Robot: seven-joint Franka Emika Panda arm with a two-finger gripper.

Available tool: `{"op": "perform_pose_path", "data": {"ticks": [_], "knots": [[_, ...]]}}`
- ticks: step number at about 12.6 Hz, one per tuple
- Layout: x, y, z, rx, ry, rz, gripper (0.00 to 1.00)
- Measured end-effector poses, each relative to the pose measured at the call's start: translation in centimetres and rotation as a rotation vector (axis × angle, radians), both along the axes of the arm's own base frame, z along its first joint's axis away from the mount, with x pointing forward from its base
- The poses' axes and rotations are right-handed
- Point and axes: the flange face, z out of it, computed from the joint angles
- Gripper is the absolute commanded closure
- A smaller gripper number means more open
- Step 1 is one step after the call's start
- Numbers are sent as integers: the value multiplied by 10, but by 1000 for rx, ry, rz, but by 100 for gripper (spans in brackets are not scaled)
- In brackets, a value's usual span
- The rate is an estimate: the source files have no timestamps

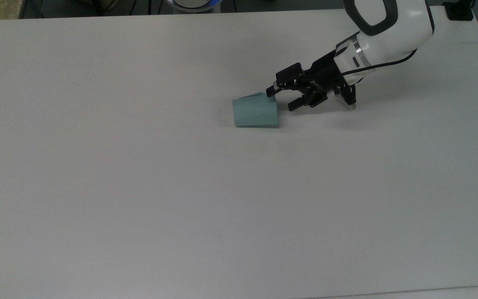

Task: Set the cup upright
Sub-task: 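Close the gripper on the rim of the lying teal cup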

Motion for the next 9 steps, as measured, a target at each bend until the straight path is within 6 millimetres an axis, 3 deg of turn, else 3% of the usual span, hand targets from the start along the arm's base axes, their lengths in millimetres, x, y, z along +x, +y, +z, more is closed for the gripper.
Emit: {"op": "perform_pose_path", "data": {"ticks": [2,4,9], "knots": [[7,-11,-19,-42,5,-13,3],[12,-16,-27,-63,4,-19,24],[12,-19,-25,-89,-4,-19,89]]}}
